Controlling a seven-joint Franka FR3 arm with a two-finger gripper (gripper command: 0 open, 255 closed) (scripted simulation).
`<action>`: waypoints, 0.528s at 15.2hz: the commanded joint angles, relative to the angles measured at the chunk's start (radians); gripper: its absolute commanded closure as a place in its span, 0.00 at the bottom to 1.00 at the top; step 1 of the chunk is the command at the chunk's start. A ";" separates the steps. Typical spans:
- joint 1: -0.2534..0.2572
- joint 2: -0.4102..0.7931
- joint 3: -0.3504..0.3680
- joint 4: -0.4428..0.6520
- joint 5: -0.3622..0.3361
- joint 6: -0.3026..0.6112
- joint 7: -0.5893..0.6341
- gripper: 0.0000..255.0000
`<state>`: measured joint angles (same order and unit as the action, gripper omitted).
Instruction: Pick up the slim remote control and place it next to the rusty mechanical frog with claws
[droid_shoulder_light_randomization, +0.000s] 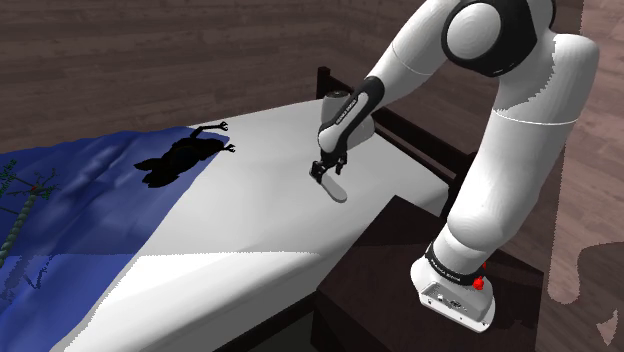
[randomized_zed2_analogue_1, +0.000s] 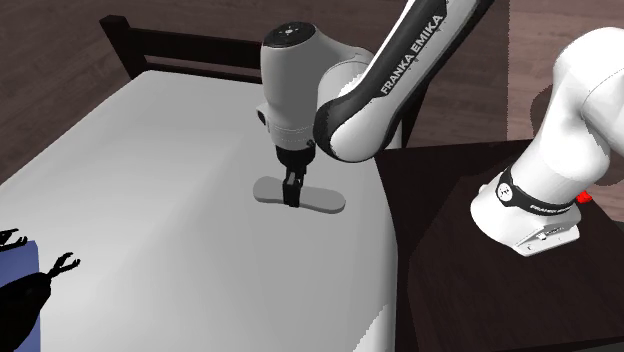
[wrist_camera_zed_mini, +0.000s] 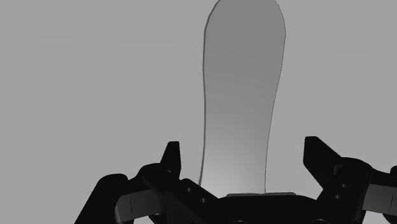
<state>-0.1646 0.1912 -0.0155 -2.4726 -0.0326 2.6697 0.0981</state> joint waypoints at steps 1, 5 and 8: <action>0.000 0.023 -0.001 -0.001 -0.001 0.025 0.001 0.00; 0.000 0.060 -0.001 0.002 -0.002 0.059 0.001 0.00; 0.000 0.060 -0.001 0.002 -0.002 0.059 0.001 0.00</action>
<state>-0.1651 0.2507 -0.0167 -2.4708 -0.0342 2.7281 0.0992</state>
